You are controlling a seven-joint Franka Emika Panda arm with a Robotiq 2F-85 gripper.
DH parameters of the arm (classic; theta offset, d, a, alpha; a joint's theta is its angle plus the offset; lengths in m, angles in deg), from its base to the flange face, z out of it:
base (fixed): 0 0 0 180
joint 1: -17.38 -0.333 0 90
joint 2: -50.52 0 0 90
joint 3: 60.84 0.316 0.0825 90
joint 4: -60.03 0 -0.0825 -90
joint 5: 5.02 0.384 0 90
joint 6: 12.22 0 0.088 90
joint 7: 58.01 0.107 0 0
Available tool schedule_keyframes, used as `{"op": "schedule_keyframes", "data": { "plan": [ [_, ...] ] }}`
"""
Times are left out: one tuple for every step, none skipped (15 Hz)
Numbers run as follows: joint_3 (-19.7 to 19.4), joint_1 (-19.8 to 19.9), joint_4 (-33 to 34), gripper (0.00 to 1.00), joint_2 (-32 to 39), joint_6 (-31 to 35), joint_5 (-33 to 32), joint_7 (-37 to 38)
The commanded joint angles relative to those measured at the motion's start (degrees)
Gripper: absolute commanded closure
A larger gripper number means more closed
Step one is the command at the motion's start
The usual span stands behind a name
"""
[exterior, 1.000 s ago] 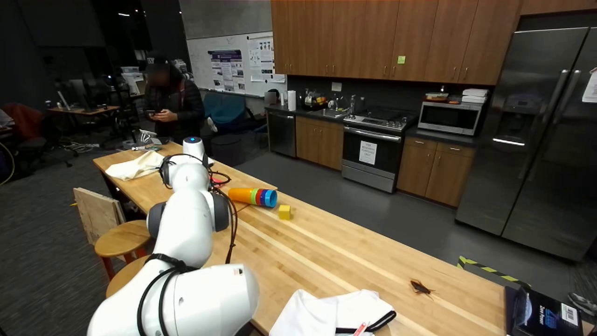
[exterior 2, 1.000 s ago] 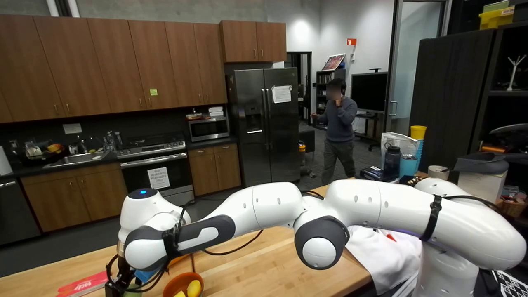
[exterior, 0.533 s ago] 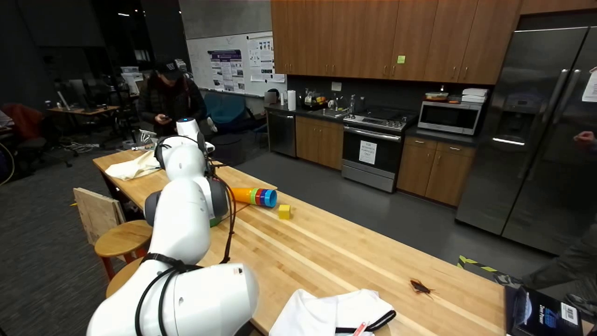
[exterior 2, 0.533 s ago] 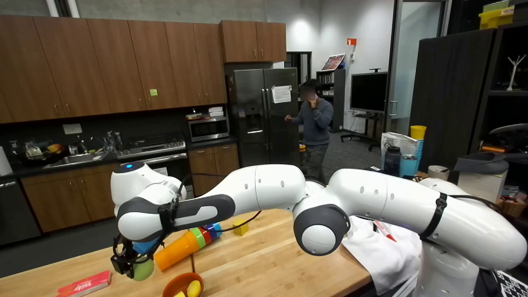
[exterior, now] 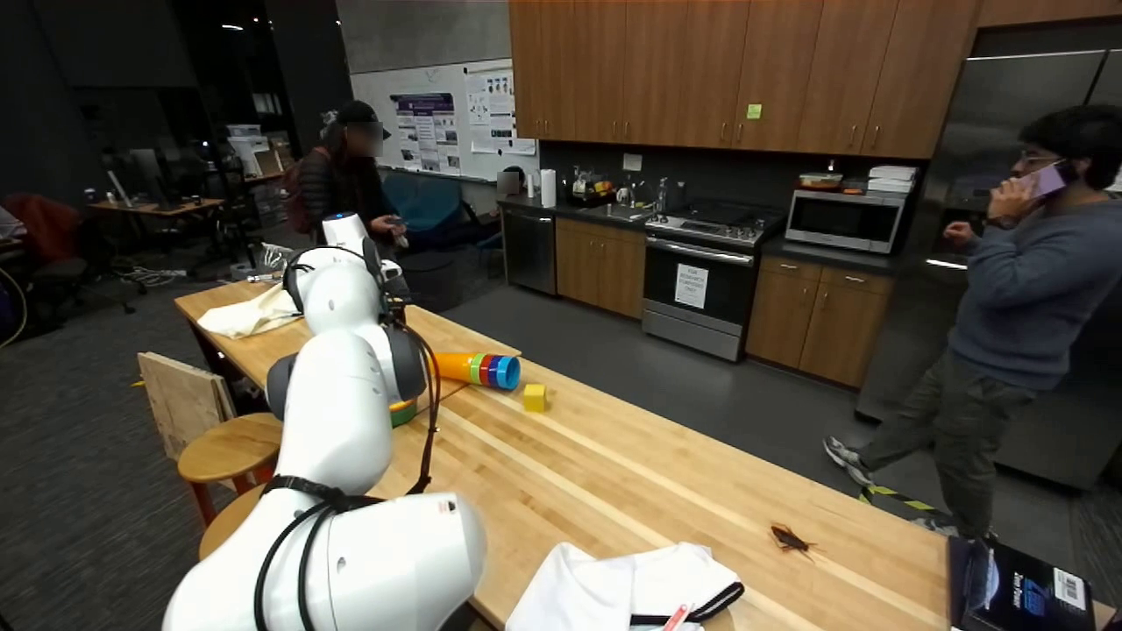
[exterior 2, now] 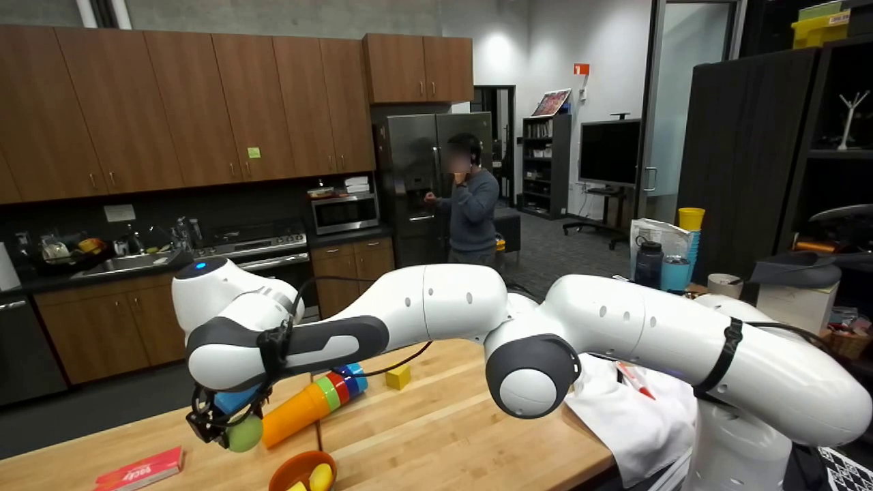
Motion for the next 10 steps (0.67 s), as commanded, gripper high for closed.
{"op": "schedule_keyframes", "data": {
  "plan": [
    [-2.3,-1.3,-0.4,0.58,-2.3,-2.4,-1.8,5.2],
    [-2.7,-1.5,-0.3,0.58,-2.3,-2.5,-2.3,6.6],
    [-3.0,-1.8,-0.2,0.58,-2.3,-2.7,-2.5,8.1],
    [-3.1,-1.9,-0.2,0.58,-2.3,-2.8,-2.6,9.1],
    [-3.3,-1.9,-0.3,0.58,-2.3,-3.1,-2.6,9.7],
    [-3.3,-2.1,-0.4,0.58,-2.4,-3.8,-2.7,10.3],
    [-3.4,-2.1,-0.4,0.58,-2.3,-4.0,-2.7,10.9],
    [-3.5,-2.2,-0.2,0.58,-2.3,-4.2,-2.8,11.2],
    [-3.6,-2.2,-0.2,0.58,-2.4,-4.5,-2.8,11.4],
    [-3.7,-2.2,-0.3,0.58,-2.4,-4.8,-2.9,11.3]
  ]
}}
